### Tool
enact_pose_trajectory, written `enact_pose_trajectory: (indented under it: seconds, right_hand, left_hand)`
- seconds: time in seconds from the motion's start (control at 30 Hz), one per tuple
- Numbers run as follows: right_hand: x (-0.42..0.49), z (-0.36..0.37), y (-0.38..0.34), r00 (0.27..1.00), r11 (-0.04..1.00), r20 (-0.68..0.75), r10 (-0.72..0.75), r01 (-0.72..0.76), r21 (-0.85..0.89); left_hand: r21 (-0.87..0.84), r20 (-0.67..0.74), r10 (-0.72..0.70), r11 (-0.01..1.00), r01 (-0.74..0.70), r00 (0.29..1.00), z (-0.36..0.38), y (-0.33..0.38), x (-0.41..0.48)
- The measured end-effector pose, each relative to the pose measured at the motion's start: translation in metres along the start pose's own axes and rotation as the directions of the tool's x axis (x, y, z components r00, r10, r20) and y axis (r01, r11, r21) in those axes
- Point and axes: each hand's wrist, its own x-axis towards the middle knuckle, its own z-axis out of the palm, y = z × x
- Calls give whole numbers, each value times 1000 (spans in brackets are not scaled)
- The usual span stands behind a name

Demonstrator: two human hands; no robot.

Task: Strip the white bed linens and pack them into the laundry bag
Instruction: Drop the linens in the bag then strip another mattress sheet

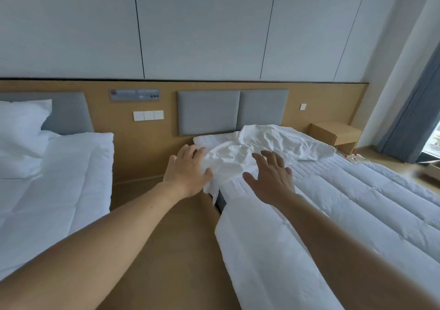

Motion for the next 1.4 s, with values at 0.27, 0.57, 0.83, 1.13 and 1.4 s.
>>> enact_pose_trajectory:
  seconds: [0.27, 0.57, 0.83, 1.13, 1.4]
  right_hand:
    - [195, 79, -30, 998, 1000, 61, -19, 19, -2]
    - [384, 141, -16, 997, 997, 39, 62, -64, 41]
    - [563, 210, 44, 987, 984, 52, 149, -154, 88]
    - [706, 253, 110, 958, 957, 64, 280, -284, 62]
    - [793, 326, 141, 849, 851, 77, 522, -524, 14]
  left_hand:
    - [-37, 13, -40, 999, 40, 999, 45, -100, 178]
    - [-52, 61, 61, 997, -57, 996, 88, -136, 379]
    - [11, 133, 119, 993, -121, 984, 169, -136, 570]
    - [-4, 191, 220, 975, -223, 957, 244, -126, 752]
    - [-92, 258, 432, 901, -424, 864, 339, -128, 895]
